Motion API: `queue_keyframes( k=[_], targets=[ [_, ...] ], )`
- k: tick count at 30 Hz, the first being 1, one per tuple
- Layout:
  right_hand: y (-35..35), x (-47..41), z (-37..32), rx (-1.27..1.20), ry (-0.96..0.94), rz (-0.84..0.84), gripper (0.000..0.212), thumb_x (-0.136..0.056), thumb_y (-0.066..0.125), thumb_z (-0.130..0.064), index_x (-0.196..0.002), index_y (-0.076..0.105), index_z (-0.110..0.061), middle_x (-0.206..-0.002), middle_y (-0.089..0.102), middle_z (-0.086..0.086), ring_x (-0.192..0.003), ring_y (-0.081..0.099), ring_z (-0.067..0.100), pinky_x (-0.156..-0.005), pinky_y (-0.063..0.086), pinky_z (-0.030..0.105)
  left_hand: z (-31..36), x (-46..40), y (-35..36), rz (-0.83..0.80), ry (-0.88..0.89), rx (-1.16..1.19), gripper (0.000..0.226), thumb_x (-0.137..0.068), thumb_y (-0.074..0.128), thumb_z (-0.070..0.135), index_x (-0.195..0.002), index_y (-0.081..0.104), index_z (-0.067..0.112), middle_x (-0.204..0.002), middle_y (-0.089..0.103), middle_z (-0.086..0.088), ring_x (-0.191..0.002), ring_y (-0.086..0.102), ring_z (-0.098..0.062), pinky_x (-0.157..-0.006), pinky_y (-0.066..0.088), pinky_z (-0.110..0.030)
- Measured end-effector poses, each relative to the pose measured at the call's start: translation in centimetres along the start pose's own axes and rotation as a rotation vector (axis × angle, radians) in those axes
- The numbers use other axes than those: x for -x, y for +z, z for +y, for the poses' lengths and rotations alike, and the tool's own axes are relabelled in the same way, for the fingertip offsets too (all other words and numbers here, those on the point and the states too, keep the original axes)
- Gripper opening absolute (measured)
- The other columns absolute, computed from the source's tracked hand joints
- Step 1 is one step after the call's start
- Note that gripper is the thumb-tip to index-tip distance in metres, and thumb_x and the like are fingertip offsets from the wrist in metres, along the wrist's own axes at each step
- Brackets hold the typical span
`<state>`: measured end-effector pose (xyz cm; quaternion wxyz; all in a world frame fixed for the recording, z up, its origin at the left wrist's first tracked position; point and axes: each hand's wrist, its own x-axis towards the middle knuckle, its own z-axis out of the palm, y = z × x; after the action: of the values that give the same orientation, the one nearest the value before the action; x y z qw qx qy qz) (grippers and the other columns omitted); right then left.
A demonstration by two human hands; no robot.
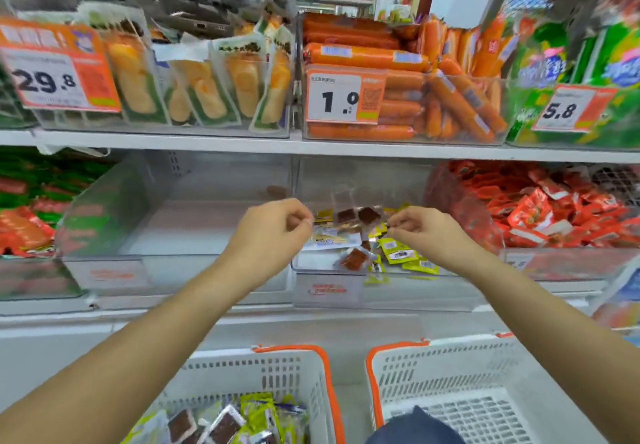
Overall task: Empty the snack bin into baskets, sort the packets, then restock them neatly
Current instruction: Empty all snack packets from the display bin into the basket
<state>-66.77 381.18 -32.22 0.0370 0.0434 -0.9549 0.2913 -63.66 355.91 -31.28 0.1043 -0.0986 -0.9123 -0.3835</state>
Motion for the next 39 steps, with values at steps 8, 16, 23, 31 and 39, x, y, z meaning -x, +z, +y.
queue_keyframes(
  k=[8, 16, 23, 31, 39],
  targets=[
    [1.6, -5.7, 10.2, 0.347, 0.215, -0.376, 0.113, -0.065, 0.080, -0.052, -0.150, 0.015, -0.016, -0.149, 0.030, 0.012, -0.135, 0.035, 0.028, -0.104, 0.035, 0.030, 0.7, -8.5, 11.2, -0.548, -0.076, -0.387, 0.087, -0.074, 0.069, 0.058, -0.141, 0.035, 0.012, -0.141, 0.043, -0.006, -0.128, 0.042, -0.026, -0.101, 0.041, -0.035],
    [5.3, -10.4, 11.5, 0.793, -0.177, -0.258, 0.111, -0.077, 0.061, -0.064, -0.151, -0.011, -0.024, -0.159, -0.005, 0.014, -0.146, -0.001, 0.036, -0.115, 0.020, 0.049, -1.5, -11.1, 18.8, -0.751, 0.001, -0.757, 0.116, -0.076, 0.060, 0.068, -0.150, -0.019, 0.025, -0.157, -0.023, -0.012, -0.143, -0.015, -0.045, -0.113, 0.012, -0.063],
    [4.9, -14.6, 13.8, 0.632, 0.072, -0.186, 0.110, -0.075, 0.063, -0.062, -0.152, 0.000, -0.017, -0.156, 0.006, 0.021, -0.141, 0.015, 0.043, -0.113, 0.026, 0.046, -3.5, -14.9, 18.6, -0.419, 0.020, -0.859, 0.099, -0.085, 0.054, 0.056, -0.152, -0.009, 0.022, -0.159, -0.006, -0.017, -0.142, 0.008, -0.046, -0.111, 0.021, -0.055],
    [5.1, -14.3, 13.7, 0.534, 0.135, -0.189, 0.107, -0.074, 0.070, -0.055, -0.152, 0.006, -0.020, -0.136, 0.040, 0.024, -0.121, 0.048, 0.039, -0.096, 0.042, 0.039, -4.5, -16.6, 19.2, -0.366, -0.026, -0.912, 0.089, -0.089, 0.055, 0.045, -0.152, 0.001, 0.014, -0.141, 0.039, -0.020, -0.125, 0.044, -0.035, -0.095, 0.042, -0.039],
    [5.4, -14.4, 13.4, 0.595, 0.044, -0.131, 0.076, -0.087, 0.054, -0.016, -0.151, 0.012, -0.014, -0.121, 0.052, 0.024, -0.110, 0.054, 0.040, -0.085, 0.043, 0.036, -4.3, -16.8, 18.8, -0.312, 0.127, -1.137, 0.072, -0.094, 0.050, 0.018, -0.150, 0.007, 0.001, -0.123, 0.059, -0.015, -0.110, 0.059, -0.033, -0.074, 0.047, -0.037]
  ],
)
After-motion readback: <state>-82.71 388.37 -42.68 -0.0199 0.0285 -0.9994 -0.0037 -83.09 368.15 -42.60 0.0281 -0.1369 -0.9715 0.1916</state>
